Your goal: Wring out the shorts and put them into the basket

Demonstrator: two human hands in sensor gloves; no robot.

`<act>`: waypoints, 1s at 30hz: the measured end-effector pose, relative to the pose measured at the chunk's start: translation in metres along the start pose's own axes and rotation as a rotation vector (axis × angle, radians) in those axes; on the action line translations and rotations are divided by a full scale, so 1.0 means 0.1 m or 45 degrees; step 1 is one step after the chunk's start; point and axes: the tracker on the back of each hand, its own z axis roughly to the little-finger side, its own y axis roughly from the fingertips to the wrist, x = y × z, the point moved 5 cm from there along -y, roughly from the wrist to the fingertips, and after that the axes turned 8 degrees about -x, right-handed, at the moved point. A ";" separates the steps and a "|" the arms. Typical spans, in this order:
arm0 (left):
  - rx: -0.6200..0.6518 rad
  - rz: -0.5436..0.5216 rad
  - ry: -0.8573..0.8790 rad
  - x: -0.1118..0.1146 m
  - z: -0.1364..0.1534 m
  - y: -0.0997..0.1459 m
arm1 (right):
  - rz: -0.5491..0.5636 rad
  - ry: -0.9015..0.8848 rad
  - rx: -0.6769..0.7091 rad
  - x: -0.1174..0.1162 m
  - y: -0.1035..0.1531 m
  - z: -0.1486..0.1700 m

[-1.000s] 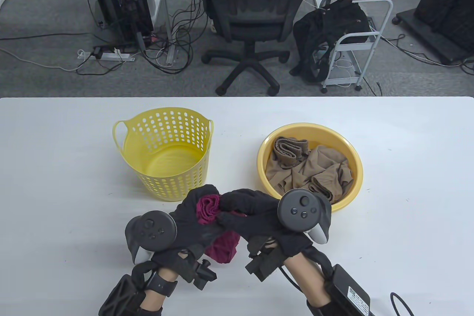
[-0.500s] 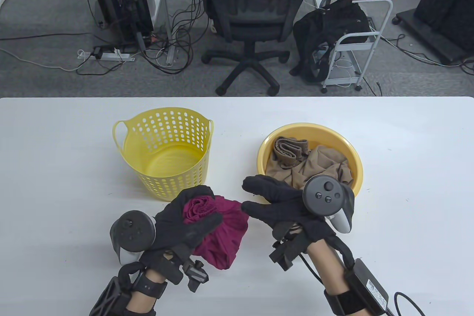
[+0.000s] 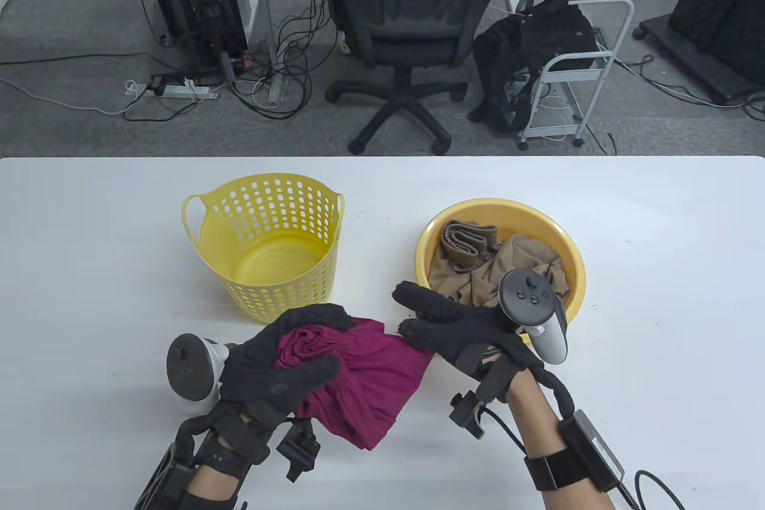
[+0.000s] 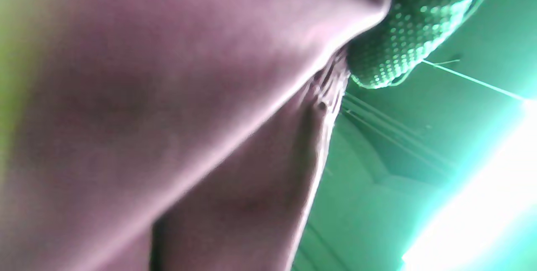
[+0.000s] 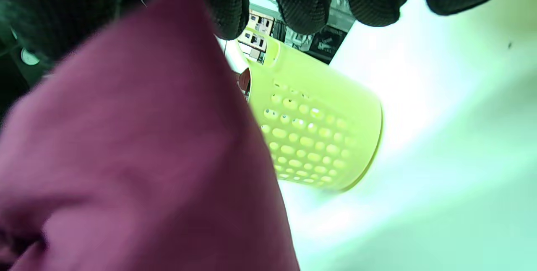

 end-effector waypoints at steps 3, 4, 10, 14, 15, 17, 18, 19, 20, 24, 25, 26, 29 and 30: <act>0.049 0.047 0.045 0.02 -0.01 -0.02 | -0.125 -0.094 -0.020 -0.13 -0.05 0.09; 0.066 0.065 0.068 0.03 -0.01 -0.03 | -0.185 -0.137 -0.034 -0.20 -0.07 0.11; 0.113 0.134 0.193 0.08 0.07 -0.09 | -0.487 -0.325 -0.037 -0.57 -0.10 0.20; 0.113 0.131 0.215 0.09 0.12 -0.11 | -0.730 -0.415 -0.013 -0.85 -0.08 0.21; 0.111 0.132 0.223 0.09 0.14 -0.11 | -0.813 -0.445 -0.002 -0.93 -0.06 0.20; 0.106 0.126 0.233 0.08 0.16 -0.11 | -0.898 -0.464 0.015 -1.02 -0.04 0.18; 0.105 0.127 0.233 0.08 0.17 -0.11 | -0.932 -0.472 0.024 -1.07 -0.04 0.18; 0.103 0.126 0.235 0.08 0.18 -0.11 | -0.936 -0.482 0.028 -1.08 -0.04 0.18; 0.097 0.121 0.234 0.08 0.19 -0.11 | -0.937 -0.496 0.040 -1.10 -0.04 0.17; 0.088 0.126 0.228 0.09 0.21 -0.11 | -0.955 -0.493 0.043 -1.15 -0.04 0.19; 0.089 0.135 0.217 0.10 0.21 -0.11 | -0.963 -0.484 0.047 -1.16 -0.04 0.19; 0.086 0.140 0.206 0.11 0.22 -0.12 | -0.969 -0.481 0.040 -1.17 -0.03 0.20; 0.085 0.156 0.181 0.14 0.22 -0.12 | -0.982 -0.459 0.042 -1.20 -0.02 0.20; 0.084 0.157 0.175 0.14 0.22 -0.12 | -0.987 -0.455 0.045 -1.20 -0.02 0.20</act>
